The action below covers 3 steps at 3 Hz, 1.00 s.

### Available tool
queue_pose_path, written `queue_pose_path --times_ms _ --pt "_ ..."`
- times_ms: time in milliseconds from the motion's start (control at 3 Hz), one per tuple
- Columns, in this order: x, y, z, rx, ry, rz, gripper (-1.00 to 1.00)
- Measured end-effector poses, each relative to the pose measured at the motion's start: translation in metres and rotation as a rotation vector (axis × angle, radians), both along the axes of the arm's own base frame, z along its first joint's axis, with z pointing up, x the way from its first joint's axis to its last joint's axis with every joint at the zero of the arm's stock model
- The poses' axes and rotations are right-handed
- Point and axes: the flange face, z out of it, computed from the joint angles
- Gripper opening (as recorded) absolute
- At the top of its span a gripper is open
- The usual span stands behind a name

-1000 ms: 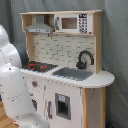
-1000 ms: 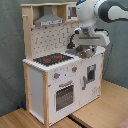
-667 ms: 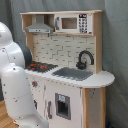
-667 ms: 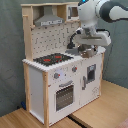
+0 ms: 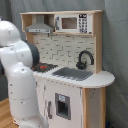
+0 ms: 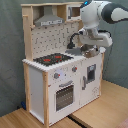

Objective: Play with the kitchen

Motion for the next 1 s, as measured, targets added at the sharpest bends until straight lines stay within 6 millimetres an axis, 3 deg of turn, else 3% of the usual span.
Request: queue_pose_path --times_ms 1000 --pt "0.011 -0.043 -0.022 -0.004 -0.028 -0.066 -1.00"
